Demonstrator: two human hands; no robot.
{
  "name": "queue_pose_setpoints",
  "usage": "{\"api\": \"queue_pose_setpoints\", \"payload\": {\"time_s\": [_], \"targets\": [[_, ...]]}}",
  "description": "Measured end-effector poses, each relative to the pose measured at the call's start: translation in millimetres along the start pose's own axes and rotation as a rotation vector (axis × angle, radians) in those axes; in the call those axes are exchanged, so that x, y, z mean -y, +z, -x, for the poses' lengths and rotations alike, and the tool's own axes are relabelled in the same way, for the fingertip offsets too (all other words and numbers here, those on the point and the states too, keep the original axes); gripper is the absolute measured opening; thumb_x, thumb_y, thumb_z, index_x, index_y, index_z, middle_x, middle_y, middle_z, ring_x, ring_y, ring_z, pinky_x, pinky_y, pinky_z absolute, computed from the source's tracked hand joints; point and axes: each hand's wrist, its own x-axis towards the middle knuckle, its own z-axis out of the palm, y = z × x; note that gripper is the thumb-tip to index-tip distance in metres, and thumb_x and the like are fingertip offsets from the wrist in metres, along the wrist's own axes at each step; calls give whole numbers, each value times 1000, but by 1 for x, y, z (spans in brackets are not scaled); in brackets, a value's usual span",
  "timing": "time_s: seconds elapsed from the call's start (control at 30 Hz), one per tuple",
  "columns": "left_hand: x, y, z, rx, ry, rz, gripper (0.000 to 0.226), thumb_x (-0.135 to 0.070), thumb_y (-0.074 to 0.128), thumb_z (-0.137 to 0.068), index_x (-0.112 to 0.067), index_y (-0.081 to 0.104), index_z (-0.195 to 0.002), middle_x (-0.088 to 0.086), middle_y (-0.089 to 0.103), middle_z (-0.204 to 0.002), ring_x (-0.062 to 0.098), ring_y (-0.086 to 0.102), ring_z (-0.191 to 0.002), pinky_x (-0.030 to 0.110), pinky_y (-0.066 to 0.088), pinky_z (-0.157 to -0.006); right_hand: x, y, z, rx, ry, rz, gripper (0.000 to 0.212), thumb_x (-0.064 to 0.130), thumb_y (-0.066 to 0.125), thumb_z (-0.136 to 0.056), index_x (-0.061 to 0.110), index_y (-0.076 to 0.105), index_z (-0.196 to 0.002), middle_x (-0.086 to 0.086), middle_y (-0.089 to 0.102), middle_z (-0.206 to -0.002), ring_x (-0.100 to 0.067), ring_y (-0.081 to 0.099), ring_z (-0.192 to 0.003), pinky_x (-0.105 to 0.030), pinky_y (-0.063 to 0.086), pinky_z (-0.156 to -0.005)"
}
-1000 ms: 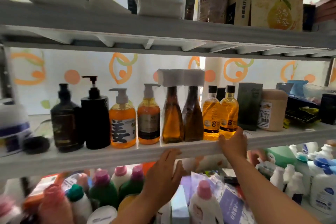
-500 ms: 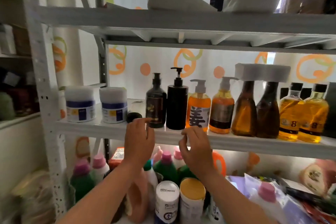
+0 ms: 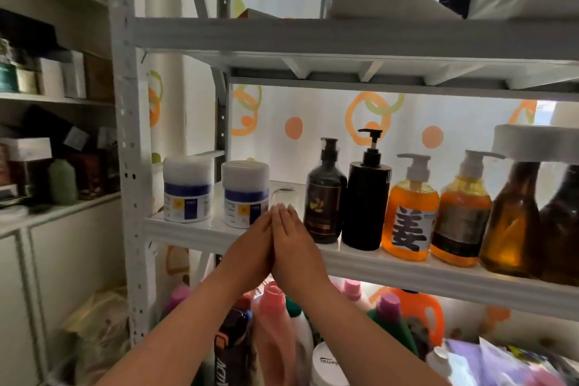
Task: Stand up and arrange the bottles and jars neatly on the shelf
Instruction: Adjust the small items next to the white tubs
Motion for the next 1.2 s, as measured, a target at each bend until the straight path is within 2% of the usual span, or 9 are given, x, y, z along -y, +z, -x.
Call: {"api": "queue_pose_setpoints", "payload": {"time_s": [0.07,0.23,0.43,0.53,0.67,0.73,0.9,1.07,1.2], "targets": [[9,10,0,-89,24,-35,61,-19,34,-95,-12,8,-150,6,11,-158,15,11,-146,22,-7,-112,2,5,-2,-29,51,29,73,1,74,-61,-5,49,-129,-22,52,-133,-33,47,-127,-47,42,-102],[7,17,0,-153,13,52,65,-25,43,-97,-16,7,-150,0,10,-159,10,10,-145,12,-13,-104,5,12,-6,-38,136,37,74,2,78,-63,-4,47,-130,-21,54,-130,-32,51,-123,-44,43,-101],[-2,12,-9,-199,13,148,64,-20,52,-93,-11,19,-147,5,26,-151,15,28,-138,12,6,-106,4,5,-14,-60,155,37,52,0,71,-71,1,56,-120,-14,60,-114,-25,57,-103,-33,50,-90],[0,10,-13,-207,18,286,53,-16,51,-93,-15,31,-142,0,34,-144,9,37,-128,-3,12,-100,-1,0,-19,-56,163,5,36,-3,70,-70,5,62,-104,-10,61,-97,-23,57,-88,-30,52,-77],[13,5,-16,-469,-150,275,33,-22,58,-88,-15,52,-120,5,53,-122,19,53,-109,25,44,-92,-4,-8,-22,-1,133,-80,29,-5,53,-82,5,55,-109,-13,55,-111,-26,48,-104,-32,43,-85],[22,3,-19,-604,-377,345,57,-29,70,-80,-15,41,-127,12,48,-127,25,48,-115,32,45,-93,-3,-9,-24,37,144,-82,36,-4,54,-82,6,50,-116,-13,49,-123,-26,43,-116,-31,41,-90],[52,6,-35,-418,-683,563,109,-50,80,-61,-17,16,-142,13,42,-140,32,42,-129,48,43,-102,6,-4,-36,216,226,-94,58,5,62,-82,13,34,-132,-12,37,-142,-31,35,-132,-39,45,-99],[60,10,-35,-335,-657,492,90,-59,76,-60,-16,39,-130,6,61,-122,26,60,-110,41,53,-87,10,1,-47,209,273,-133,40,27,54,-91,18,37,-126,-11,43,-138,-37,43,-124,-41,48,-90],[67,8,-35,-355,-637,505,79,-52,78,-63,-15,45,-124,6,62,-120,25,60,-109,37,52,-86,15,0,-53,170,285,-60,41,26,55,-91,16,36,-126,-11,44,-129,-37,55,-107,-37,49,-75]]}}
